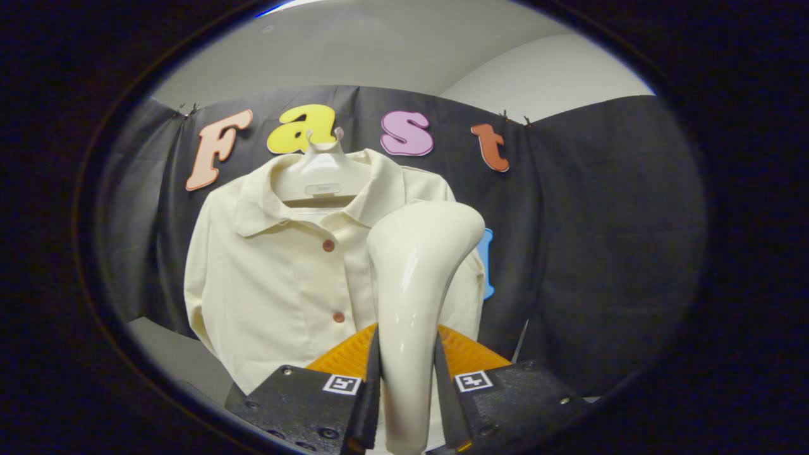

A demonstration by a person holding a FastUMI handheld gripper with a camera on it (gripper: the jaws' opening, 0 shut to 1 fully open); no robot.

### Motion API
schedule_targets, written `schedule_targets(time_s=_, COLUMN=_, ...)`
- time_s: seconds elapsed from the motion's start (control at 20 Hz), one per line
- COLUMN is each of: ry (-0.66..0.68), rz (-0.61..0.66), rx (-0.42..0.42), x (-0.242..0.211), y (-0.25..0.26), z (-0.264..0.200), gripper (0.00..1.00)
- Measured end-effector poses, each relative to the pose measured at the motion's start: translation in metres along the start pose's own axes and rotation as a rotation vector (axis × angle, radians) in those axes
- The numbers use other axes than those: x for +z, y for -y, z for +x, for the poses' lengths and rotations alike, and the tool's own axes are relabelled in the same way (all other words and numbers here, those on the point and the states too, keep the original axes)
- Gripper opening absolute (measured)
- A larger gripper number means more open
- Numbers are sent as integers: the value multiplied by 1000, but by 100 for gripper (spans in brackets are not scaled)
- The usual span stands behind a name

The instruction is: Iron the clothes twice with a garment steamer, once on the left side and once on the right side.

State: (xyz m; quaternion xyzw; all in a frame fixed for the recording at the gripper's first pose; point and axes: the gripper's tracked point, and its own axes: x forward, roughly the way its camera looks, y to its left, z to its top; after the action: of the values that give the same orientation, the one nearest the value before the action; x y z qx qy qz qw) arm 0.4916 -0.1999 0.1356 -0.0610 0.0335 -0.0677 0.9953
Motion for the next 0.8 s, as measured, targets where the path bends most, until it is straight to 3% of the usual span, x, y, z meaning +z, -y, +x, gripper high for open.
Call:
schedule_targets(time_s=0.25, ry=-41, rz=20, rx=64, x=-20, y=0, z=39, gripper=40)
schedule_targets(time_s=0.8, ry=-32, rz=50, rx=31, x=-52, y=20, z=55, gripper=42)
